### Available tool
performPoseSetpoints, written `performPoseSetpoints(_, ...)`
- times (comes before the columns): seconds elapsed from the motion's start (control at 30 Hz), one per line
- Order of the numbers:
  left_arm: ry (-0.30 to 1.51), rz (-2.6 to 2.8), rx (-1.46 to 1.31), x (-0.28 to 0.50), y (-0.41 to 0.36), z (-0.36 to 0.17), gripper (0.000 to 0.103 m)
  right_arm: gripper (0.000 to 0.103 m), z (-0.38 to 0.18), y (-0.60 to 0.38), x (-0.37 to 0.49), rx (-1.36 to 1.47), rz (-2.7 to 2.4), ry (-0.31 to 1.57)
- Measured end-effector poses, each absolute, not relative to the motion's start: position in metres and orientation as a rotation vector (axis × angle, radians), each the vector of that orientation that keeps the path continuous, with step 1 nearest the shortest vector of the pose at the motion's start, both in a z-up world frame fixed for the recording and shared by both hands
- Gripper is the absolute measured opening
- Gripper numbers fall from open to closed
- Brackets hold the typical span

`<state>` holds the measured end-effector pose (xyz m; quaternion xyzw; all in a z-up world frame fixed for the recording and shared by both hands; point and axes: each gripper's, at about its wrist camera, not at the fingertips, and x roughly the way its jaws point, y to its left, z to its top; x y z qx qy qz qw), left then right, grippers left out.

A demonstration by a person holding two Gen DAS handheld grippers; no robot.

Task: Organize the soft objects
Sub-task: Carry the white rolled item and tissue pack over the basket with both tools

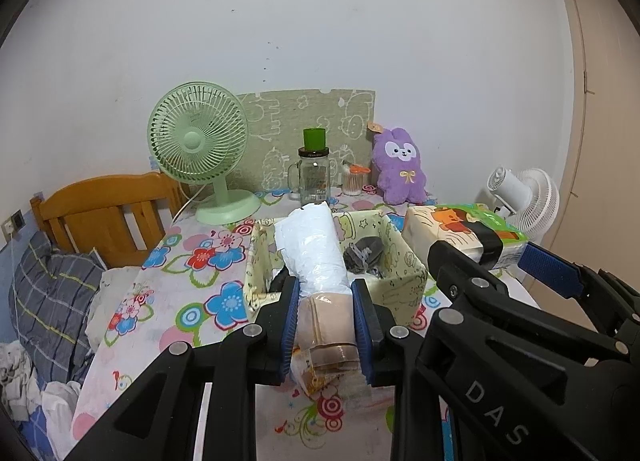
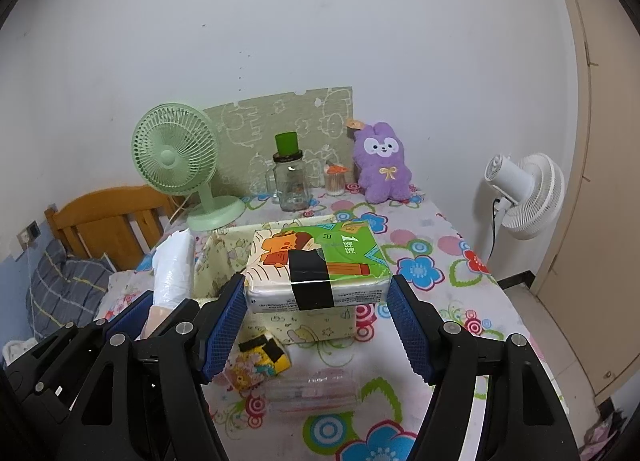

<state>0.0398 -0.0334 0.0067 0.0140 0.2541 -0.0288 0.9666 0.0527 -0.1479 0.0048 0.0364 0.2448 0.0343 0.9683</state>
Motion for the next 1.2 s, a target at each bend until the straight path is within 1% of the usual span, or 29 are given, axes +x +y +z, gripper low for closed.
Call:
performPoseSetpoints(0.57,0.537,-0.061,0.028,0.092,-0.027,0.002,0.026,0.074,0.001,-0.138,0.105,0.067,0.079,0.515)
performPoseSetpoints(1.2,0.637,-0.12,0.035,0.159,-0.033,-0.034,0.027,0.074,-0.033,-0.14,0.171,0.069,0.083,0.589)
